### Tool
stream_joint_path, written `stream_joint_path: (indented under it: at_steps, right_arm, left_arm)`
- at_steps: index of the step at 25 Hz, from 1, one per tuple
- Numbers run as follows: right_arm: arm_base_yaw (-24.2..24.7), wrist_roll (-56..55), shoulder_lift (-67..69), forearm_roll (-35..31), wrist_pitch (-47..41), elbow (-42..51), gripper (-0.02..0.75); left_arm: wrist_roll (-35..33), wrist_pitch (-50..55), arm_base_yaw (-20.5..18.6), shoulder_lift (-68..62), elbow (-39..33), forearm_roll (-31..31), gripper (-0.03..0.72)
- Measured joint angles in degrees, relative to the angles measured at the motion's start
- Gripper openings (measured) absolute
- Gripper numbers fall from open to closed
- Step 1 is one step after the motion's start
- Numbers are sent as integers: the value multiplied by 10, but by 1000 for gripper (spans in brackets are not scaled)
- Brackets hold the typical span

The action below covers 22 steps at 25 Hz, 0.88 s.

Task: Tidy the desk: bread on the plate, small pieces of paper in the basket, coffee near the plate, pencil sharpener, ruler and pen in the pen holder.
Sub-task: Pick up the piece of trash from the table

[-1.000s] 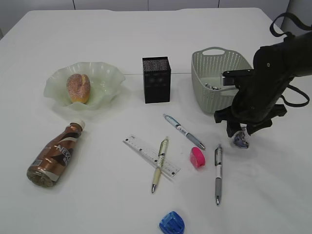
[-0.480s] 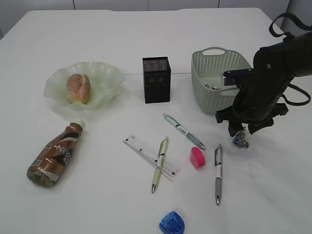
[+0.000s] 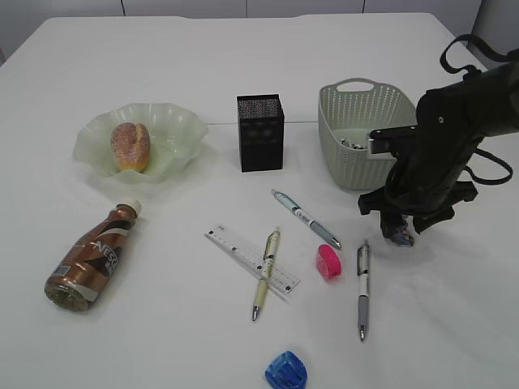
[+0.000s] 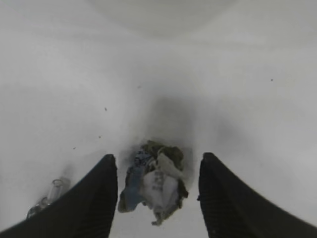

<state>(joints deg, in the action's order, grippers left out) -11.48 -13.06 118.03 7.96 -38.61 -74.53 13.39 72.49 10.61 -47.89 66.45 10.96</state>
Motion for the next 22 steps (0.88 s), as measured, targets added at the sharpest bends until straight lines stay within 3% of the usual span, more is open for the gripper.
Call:
stream_joint_path:
  at_steps: [3,6,12,22]
  right_arm:
    - [0,0,1,2,-1,0,414]
    - [0,0,10,3,-1,0,344]
    - [0,0,13,4,-1,0,32]
    - [0,0,-53,-1,-79,0,13]
  left_arm:
    - [0,0,0,0,0,1,506]
    - [0,0,0,0,0,10,505]
    - [0,0,0,1,0,14,506]
    - [0,0,0,2,0,15,506]
